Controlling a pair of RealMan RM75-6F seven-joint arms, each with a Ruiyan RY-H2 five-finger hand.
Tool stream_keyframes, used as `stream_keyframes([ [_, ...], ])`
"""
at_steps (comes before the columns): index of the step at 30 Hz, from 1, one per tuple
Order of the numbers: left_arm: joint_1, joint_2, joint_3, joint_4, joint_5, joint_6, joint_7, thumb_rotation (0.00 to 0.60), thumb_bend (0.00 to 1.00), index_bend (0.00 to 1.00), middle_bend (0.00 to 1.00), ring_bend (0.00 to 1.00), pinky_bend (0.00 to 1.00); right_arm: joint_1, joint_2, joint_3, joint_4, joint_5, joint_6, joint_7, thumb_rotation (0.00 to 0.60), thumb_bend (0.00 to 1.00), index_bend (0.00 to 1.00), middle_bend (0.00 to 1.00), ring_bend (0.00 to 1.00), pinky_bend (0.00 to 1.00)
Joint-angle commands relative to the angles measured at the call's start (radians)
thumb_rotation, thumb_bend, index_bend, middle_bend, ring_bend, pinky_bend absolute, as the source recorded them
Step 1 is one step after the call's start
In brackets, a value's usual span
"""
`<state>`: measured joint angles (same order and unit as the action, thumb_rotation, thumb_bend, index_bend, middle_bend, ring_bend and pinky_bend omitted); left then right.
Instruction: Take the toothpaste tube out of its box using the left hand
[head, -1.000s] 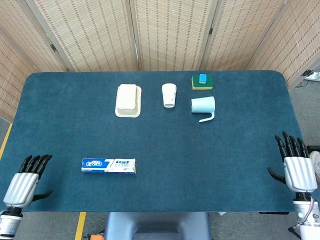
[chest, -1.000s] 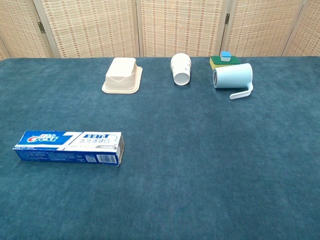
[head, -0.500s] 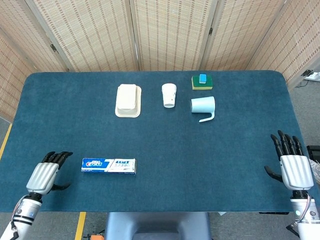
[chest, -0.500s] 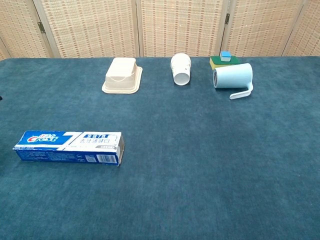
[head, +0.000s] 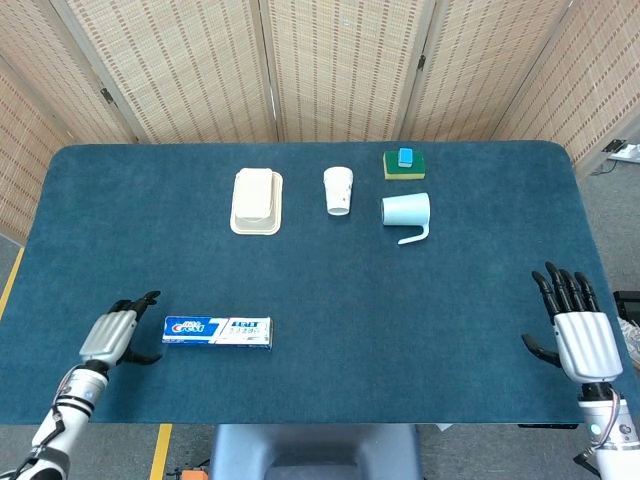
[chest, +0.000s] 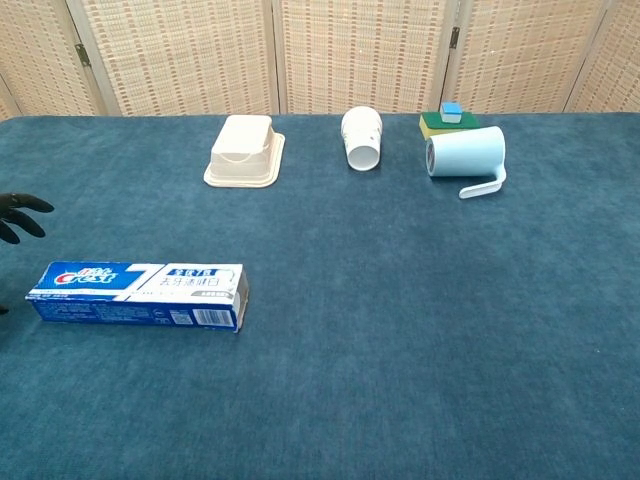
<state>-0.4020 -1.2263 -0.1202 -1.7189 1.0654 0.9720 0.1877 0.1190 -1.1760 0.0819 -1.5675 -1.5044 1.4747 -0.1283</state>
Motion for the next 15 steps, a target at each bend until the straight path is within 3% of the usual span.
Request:
stream_keyframes([
  [1,-0.028,-0.038,0.0,0.042,-0.033,-0.03,0.01,0.6,0.17,0.09,0.21,0.21,0.13,-0.003,0.004,-0.001,0.003,-0.005,0.008,0.015,0.6,0.25,0.0,0.0,0.0,0.0],
  [15,-0.041,-0.116,0.013,0.101,-0.037,0.042,0.057,0.6,0.17,0.17,0.28,0.3,0.13,-0.005,0.007,-0.008,0.0,-0.014,0.008,0.016,0.6,0.25,0.0,0.0,0.0,0.0],
])
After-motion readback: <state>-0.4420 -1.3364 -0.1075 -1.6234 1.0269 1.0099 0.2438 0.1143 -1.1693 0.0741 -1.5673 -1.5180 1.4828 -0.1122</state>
